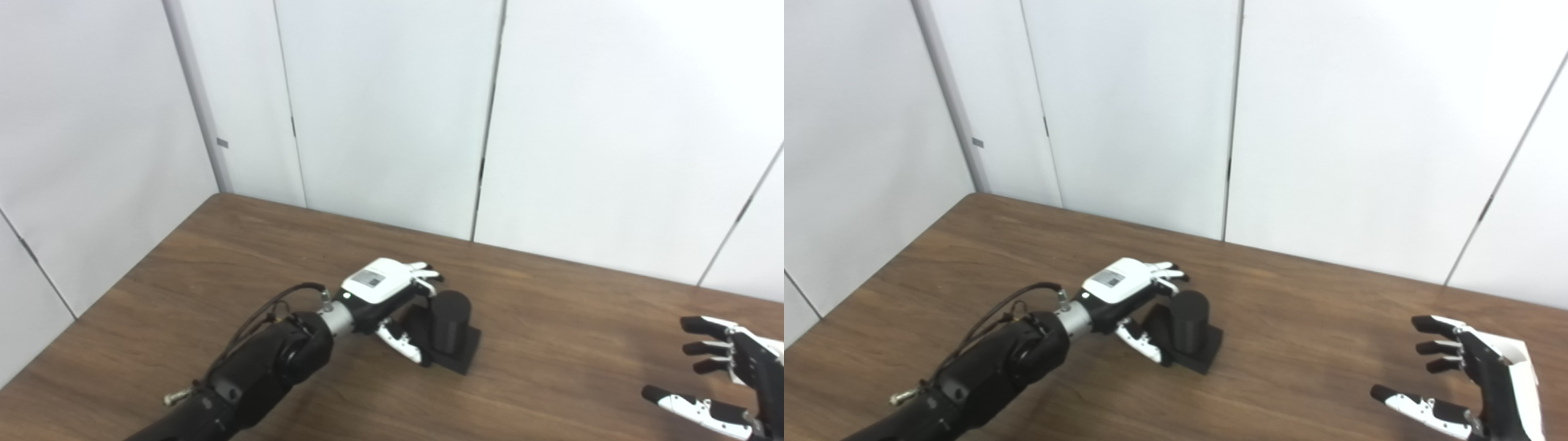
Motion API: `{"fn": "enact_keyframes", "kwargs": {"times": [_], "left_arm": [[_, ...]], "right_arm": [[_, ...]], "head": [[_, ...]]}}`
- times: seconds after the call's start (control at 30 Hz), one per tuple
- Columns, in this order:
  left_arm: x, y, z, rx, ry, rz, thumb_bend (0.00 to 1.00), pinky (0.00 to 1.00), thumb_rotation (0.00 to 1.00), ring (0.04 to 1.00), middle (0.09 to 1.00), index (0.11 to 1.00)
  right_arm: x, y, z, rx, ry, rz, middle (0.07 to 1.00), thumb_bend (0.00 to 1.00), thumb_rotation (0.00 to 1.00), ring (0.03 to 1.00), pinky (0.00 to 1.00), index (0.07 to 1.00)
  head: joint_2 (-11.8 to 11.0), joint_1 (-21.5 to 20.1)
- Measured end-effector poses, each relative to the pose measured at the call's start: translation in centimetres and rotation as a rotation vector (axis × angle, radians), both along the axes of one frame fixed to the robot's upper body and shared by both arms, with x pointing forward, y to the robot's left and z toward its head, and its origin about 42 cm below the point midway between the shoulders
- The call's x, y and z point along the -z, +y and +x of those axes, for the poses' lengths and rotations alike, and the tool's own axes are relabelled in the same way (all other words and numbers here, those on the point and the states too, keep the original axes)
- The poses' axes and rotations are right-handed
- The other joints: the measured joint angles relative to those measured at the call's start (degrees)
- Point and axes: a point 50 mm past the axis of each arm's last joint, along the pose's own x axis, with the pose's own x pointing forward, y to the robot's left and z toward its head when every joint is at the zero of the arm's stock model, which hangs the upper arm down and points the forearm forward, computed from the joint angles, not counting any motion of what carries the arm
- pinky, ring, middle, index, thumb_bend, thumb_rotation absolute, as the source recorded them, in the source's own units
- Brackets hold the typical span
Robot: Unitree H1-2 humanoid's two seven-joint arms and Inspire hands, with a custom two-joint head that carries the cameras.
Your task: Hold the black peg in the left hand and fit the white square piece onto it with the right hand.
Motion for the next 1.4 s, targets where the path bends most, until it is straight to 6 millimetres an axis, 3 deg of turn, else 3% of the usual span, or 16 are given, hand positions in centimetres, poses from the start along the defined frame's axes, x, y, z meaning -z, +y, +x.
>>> {"fn": "enact_keyframes", "kwargs": {"times": [0.37,0.63,0.87,1.0,1.1,1.3,1.4], "left_arm": [[0.1,-5.3,0.2,0.203,-0.014,0.014,0.52,0.91,0.07,0.974,0.913,0.488],[0.4,-6.1,0.0,0.239,-0.009,0.023,0.52,0.88,0.07,0.964,0.904,0.487],[0.2,-6.5,-0.2,0.297,-0.022,0.051,0.52,0.85,0.07,0.931,0.888,0.488],[0.1,-6.4,-0.1,0.309,-0.027,0.069,0.52,0.85,0.07,0.927,0.881,0.488],[0.2,-6.2,-0.2,0.315,-0.033,0.071,0.52,0.85,0.07,0.917,0.88,0.488],[0.3,-5.5,-0.5,0.331,-0.036,0.061,0.52,0.81,0.06,0.89,0.861,0.487],[0.4,-5.2,-0.6,0.332,-0.03,0.051,0.52,0.8,0.06,0.887,0.858,0.488]], "right_arm": [[0.6,-0.3,0.2,-0.001,-0.027,-0.032,0.683,0.58,0.0,0.585,0.46,0.644],[1.0,0.4,0.4,-0.002,-0.033,-0.021,0.685,0.59,0.0,0.583,0.46,0.653],[1.0,1.1,0.6,-0.016,-0.037,-0.031,0.703,0.58,0.0,0.611,0.49,0.674],[0.7,1.4,0.6,-0.015,-0.045,-0.063,0.719,0.61,0.0,0.669,0.55,0.684],[-0.2,1.2,0.9,0.01,-0.042,-0.158,0.795,0.63,0.09,0.792,0.71,0.699],[-3.6,-0.7,2.2,0.006,0.034,-0.413,0.888,0.69,0.14,0.857,0.69,0.77],[-5.0,-1.6,2.7,-0.018,0.092,-0.544,0.915,0.75,0.14,0.895,0.75,0.796]], "head": [[1.3,-5.4],[2.9,-11.8],[2.6,-17.5],[1.5,-24.4],[0.4,-28.7],[-2.5,-35.5],[-3.9,-38.1]]}}
